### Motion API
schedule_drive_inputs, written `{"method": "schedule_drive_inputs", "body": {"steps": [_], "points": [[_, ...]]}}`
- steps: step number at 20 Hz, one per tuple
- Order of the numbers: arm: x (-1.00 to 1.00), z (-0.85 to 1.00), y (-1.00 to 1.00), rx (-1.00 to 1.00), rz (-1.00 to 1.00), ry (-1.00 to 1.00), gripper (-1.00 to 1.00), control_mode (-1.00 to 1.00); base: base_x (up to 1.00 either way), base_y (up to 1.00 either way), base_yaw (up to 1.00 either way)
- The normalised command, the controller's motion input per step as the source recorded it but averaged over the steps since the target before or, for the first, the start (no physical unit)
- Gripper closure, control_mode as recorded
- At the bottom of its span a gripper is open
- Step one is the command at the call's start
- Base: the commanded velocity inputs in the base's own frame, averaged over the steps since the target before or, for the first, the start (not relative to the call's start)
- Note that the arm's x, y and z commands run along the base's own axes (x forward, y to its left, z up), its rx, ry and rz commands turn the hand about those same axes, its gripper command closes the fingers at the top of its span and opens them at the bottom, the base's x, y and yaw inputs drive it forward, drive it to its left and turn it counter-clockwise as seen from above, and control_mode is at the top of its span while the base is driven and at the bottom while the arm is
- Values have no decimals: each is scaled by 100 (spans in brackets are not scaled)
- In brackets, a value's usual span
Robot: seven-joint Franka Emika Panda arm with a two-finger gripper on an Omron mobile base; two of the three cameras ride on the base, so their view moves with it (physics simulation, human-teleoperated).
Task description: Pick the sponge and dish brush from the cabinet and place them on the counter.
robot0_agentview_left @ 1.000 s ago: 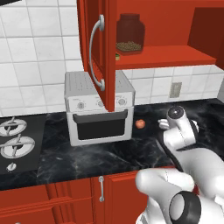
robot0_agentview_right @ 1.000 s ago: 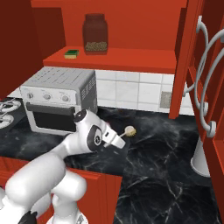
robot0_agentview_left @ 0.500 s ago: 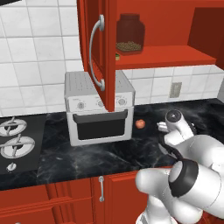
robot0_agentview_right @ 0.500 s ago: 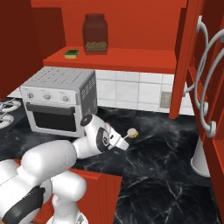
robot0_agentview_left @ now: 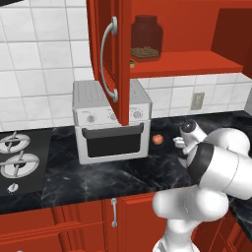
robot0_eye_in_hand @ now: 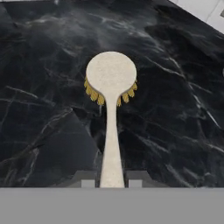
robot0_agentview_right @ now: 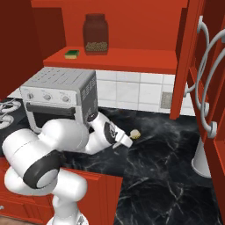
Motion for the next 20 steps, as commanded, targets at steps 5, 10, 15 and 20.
{"method": "schedule_drive_inputs", "body": {"steps": [5, 10, 15, 20], "points": [[37, -22, -8, -1, 1, 6, 100, -100, 0, 0, 0], [27, -30, -7, 0, 0, 0, 100, -100, 0, 0, 0], [23, -33, -9, 0, 0, -4, 100, -100, 0, 0, 0], [21, -34, -9, 0, 0, -6, 100, -100, 0, 0, 0]]}}
